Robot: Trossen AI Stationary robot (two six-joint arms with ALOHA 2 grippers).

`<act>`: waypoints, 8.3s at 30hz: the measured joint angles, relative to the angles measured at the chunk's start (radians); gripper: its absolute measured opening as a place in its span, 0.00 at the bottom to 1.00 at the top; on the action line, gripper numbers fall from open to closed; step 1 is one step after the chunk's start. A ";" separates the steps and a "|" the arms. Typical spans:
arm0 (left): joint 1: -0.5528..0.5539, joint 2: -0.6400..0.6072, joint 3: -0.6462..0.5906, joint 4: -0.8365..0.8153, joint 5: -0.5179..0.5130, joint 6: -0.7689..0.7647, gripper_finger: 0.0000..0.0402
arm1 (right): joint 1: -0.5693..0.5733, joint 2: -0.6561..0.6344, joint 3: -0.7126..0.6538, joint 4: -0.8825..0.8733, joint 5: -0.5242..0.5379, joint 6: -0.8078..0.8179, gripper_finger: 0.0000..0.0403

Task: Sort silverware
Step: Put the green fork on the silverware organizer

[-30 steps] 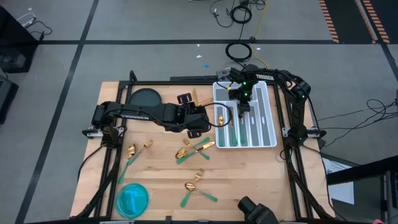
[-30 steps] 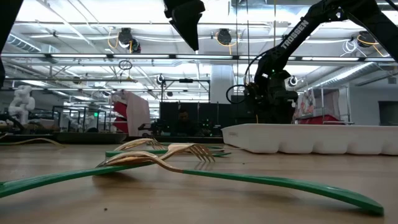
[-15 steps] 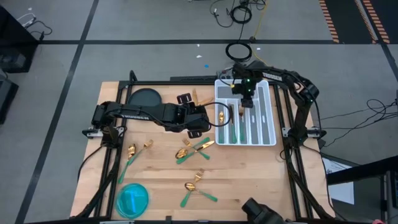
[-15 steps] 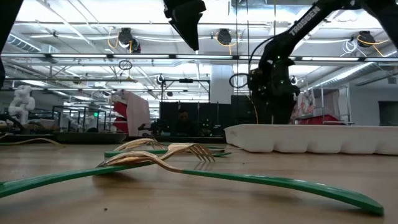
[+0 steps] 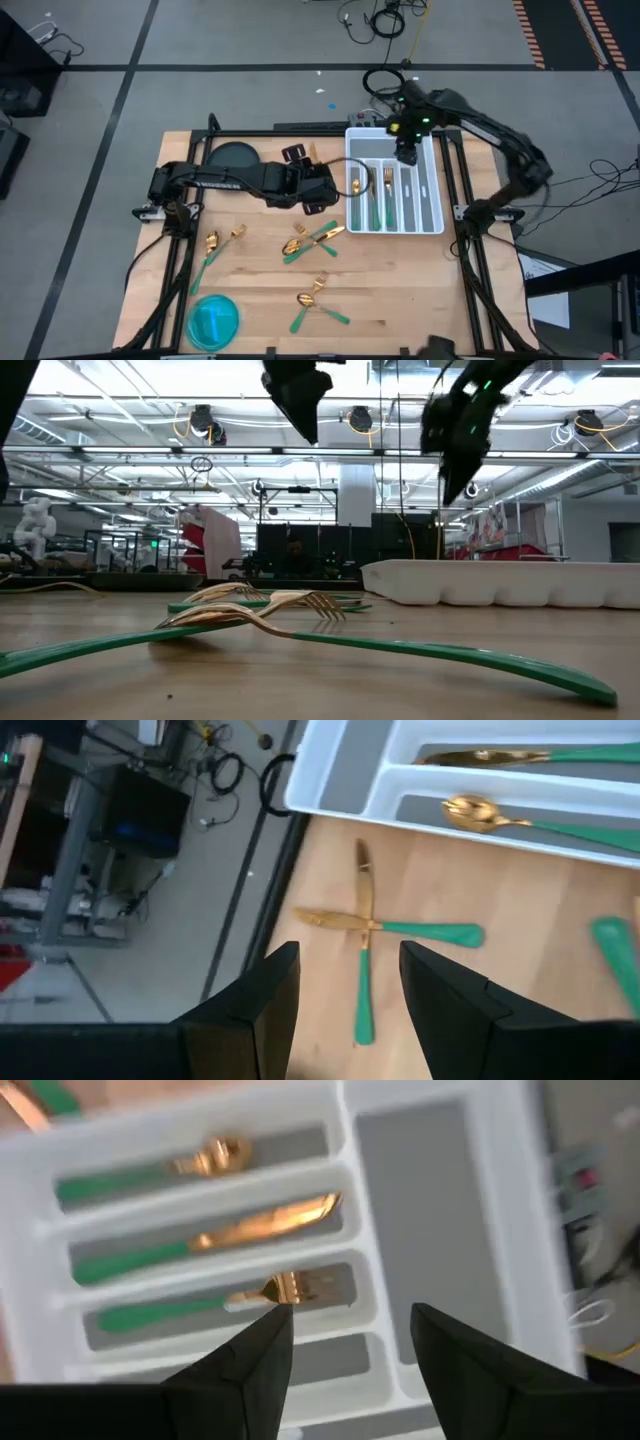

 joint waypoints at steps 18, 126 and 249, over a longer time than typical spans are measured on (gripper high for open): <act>-0.043 -0.557 -0.677 0.295 0.466 -0.314 0.45 | 0.083 -0.609 0.002 -0.123 -0.031 0.343 0.49; -0.355 -0.673 -1.404 0.356 0.576 -1.237 0.12 | 0.093 -0.489 0.001 -0.109 -0.035 0.550 0.49; -0.048 -0.532 -0.682 0.145 0.478 -1.000 0.02 | 0.093 -0.489 0.001 -0.109 -0.034 0.497 0.49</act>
